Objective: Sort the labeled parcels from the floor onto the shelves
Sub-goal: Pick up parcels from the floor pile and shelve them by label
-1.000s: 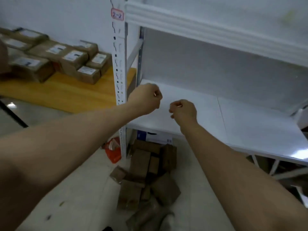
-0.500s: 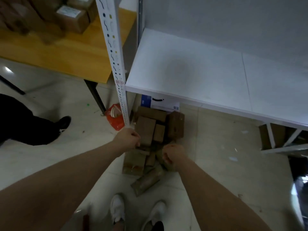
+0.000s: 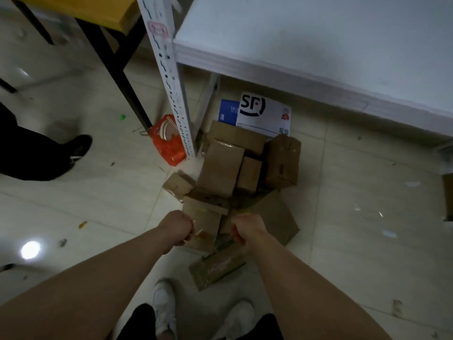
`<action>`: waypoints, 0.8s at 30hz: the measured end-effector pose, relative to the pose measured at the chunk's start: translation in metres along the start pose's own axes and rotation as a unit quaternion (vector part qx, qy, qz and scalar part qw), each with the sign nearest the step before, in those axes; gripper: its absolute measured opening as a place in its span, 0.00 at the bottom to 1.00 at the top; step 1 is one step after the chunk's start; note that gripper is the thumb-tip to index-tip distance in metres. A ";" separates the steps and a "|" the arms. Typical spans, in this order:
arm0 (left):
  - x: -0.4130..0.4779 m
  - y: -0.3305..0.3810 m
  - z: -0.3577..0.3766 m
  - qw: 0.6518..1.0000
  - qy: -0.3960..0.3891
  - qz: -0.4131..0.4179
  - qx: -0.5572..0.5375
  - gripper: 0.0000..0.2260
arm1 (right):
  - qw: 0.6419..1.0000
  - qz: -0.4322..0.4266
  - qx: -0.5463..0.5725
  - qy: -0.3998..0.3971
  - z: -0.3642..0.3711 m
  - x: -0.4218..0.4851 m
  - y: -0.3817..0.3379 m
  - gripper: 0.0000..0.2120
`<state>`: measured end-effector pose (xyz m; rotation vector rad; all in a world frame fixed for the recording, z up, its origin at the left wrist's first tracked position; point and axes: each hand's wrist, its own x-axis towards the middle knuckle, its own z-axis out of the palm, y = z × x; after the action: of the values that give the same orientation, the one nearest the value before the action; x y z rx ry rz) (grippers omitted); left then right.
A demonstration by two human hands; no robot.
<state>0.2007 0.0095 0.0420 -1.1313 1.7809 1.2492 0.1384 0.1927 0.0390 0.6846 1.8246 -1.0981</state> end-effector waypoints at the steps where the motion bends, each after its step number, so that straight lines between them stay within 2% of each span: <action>1: 0.022 -0.002 0.004 1.000 0.009 0.005 -0.008 0.12 | 1.000 -0.001 0.011 0.000 0.004 0.020 0.004 0.03; 3: 0.069 -0.005 0.008 0.999 0.022 0.022 -0.022 0.20 | 1.000 -0.012 0.007 -0.002 0.013 0.062 0.013 0.04; 6: 0.141 -0.007 0.012 0.996 0.053 0.069 0.008 0.30 | 0.993 -0.063 -0.096 -0.001 0.024 0.137 0.030 0.26; 8: 0.183 -0.007 0.019 0.994 0.056 0.089 0.005 0.27 | 0.988 -0.061 -0.137 -0.023 0.030 0.181 0.037 0.35; 10: 0.215 -0.009 0.028 0.994 0.047 0.091 -0.022 0.20 | 0.987 -0.042 -0.149 -0.049 0.037 0.219 0.044 0.38; 11: 0.231 -0.012 0.033 0.995 0.041 0.088 -0.032 0.20 | 0.986 -0.035 -0.151 -0.059 0.041 0.235 0.048 0.40; 14: 0.260 -0.026 0.041 0.996 0.029 0.081 -0.004 0.19 | 0.978 -0.058 -0.190 -0.057 0.055 0.261 0.057 0.38; 17: 0.264 -0.038 0.036 0.996 0.061 0.057 0.024 0.25 | 0.974 -0.108 -0.201 0.005 0.061 0.257 0.064 0.31; 20: 0.229 -0.036 0.022 0.994 0.070 0.076 0.037 0.28 | 0.975 -0.140 -0.172 0.031 0.052 0.217 0.060 0.25; 24: 0.161 -0.006 -0.005 0.988 0.079 0.118 0.055 0.22 | 0.973 -0.169 -0.155 0.032 0.014 0.145 0.021 0.20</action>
<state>0.1426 -0.0399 -0.1002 -1.0036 2.1265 1.2052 0.0930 0.1923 -0.1009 0.2317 2.1631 -0.9765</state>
